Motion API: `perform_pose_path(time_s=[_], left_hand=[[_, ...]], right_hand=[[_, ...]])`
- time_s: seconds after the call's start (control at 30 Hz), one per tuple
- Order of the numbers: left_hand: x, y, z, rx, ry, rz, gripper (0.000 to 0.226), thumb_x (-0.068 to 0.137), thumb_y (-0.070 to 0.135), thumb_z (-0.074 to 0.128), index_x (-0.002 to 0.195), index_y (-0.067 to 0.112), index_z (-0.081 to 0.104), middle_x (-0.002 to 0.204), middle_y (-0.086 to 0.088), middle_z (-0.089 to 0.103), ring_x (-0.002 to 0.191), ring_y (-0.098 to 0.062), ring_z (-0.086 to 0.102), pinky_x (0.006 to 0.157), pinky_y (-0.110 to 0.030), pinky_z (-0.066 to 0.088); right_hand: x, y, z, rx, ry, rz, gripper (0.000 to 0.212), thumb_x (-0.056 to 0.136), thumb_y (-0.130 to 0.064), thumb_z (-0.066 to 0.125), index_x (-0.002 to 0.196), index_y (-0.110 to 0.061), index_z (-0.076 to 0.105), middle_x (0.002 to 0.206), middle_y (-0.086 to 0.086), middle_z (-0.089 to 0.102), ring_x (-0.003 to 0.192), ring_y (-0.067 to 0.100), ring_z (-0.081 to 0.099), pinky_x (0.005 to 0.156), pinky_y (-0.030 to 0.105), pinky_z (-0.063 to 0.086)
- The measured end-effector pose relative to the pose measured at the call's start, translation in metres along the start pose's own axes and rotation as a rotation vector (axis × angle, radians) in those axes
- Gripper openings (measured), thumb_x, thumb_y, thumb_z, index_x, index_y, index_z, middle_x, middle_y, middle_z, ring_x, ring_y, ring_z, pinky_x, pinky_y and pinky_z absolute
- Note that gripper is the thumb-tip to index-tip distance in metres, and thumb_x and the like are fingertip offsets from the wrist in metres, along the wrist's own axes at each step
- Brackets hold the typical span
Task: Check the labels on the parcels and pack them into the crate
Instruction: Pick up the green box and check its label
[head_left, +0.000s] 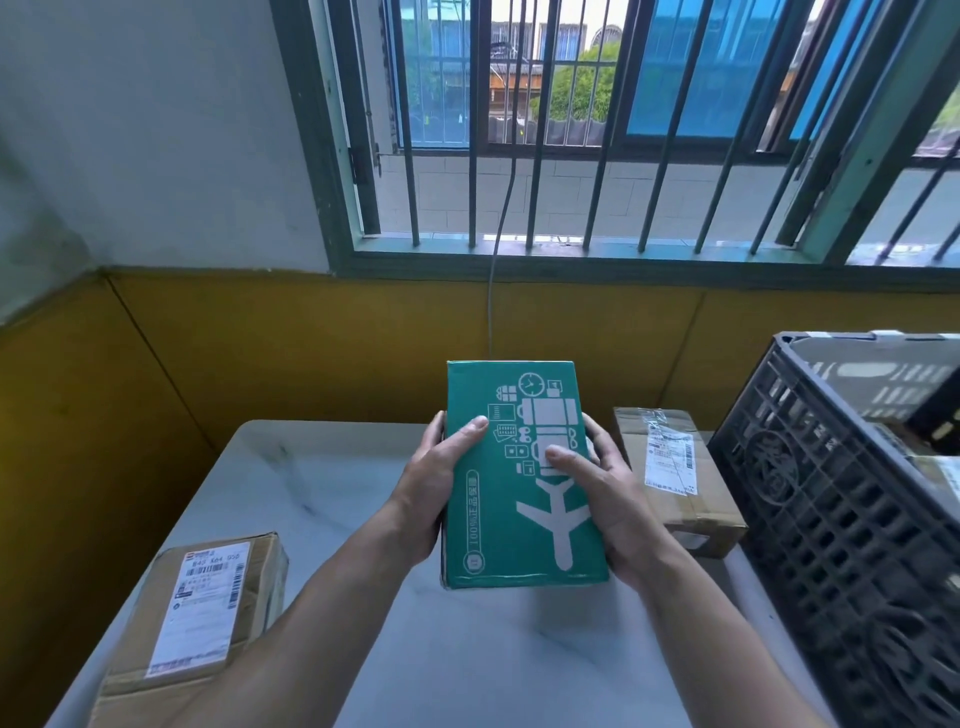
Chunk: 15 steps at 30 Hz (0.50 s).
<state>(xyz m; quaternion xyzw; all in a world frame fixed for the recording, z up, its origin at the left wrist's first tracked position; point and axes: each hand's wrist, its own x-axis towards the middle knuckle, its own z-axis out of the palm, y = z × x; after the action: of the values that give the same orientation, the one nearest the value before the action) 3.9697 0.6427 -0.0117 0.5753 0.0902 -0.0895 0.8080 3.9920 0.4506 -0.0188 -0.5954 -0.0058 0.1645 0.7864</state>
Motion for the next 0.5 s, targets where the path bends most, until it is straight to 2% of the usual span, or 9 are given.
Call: perform_pose_path(time_s=[0.1, 0.2, 0.33, 0.43, 0.5], left_hand=[[-0.003, -0.003, 0.002, -0.015, -0.013, 0.018, 0.045, 0.097, 0.038, 0.065, 0.136, 0.022, 0.050, 0.120, -0.016, 0.073, 0.104, -0.040, 0.073, 0.084, -0.053, 0.062], [-0.005, -0.005, 0.006, 0.000, -0.024, 0.024, 0.054, 0.088, 0.041, 0.068, 0.135, 0.022, 0.051, 0.120, -0.018, 0.073, 0.108, -0.043, 0.071, 0.090, -0.059, 0.059], [-0.001, 0.003, 0.007, 0.036, 0.020, 0.036, 0.057, 0.092, 0.050, 0.066, 0.137, 0.019, 0.050, 0.121, -0.019, 0.072, 0.110, -0.043, 0.070, 0.095, -0.061, 0.056], [-0.001, 0.008, 0.007, 0.029, 0.077, 0.041, 0.056, 0.090, 0.054, 0.064, 0.133, 0.020, 0.053, 0.117, -0.017, 0.074, 0.100, -0.036, 0.074, 0.078, -0.047, 0.064], [-0.003, 0.007, 0.006, 0.027, 0.096, 0.057, 0.059, 0.084, 0.054, 0.067, 0.132, 0.023, 0.053, 0.114, -0.014, 0.076, 0.094, -0.032, 0.075, 0.072, -0.042, 0.064]], right_hand=[[0.003, -0.004, -0.001, 0.009, 0.009, 0.023, 0.075, 0.090, -0.031, 0.073, 0.153, -0.029, 0.032, 0.133, 0.014, 0.065, 0.103, 0.037, 0.072, 0.081, 0.051, 0.061], [0.005, -0.007, 0.000, 0.003, -0.003, 0.031, 0.066, 0.091, -0.036, 0.070, 0.149, -0.027, 0.039, 0.122, 0.016, 0.071, 0.099, 0.039, 0.073, 0.078, 0.052, 0.062], [0.003, -0.005, 0.002, -0.001, 0.017, -0.010, 0.076, 0.086, -0.032, 0.076, 0.150, -0.031, 0.036, 0.126, 0.013, 0.069, 0.102, 0.037, 0.073, 0.082, 0.055, 0.060], [0.000, -0.001, 0.004, -0.032, -0.007, -0.024, 0.085, 0.079, -0.034, 0.085, 0.149, -0.038, 0.036, 0.126, 0.006, 0.068, 0.101, 0.031, 0.074, 0.078, 0.050, 0.062], [0.001, -0.001, 0.006, -0.035, -0.004, -0.026, 0.087, 0.081, -0.042, 0.081, 0.152, -0.039, 0.031, 0.133, 0.005, 0.063, 0.104, 0.028, 0.074, 0.078, 0.047, 0.062]])
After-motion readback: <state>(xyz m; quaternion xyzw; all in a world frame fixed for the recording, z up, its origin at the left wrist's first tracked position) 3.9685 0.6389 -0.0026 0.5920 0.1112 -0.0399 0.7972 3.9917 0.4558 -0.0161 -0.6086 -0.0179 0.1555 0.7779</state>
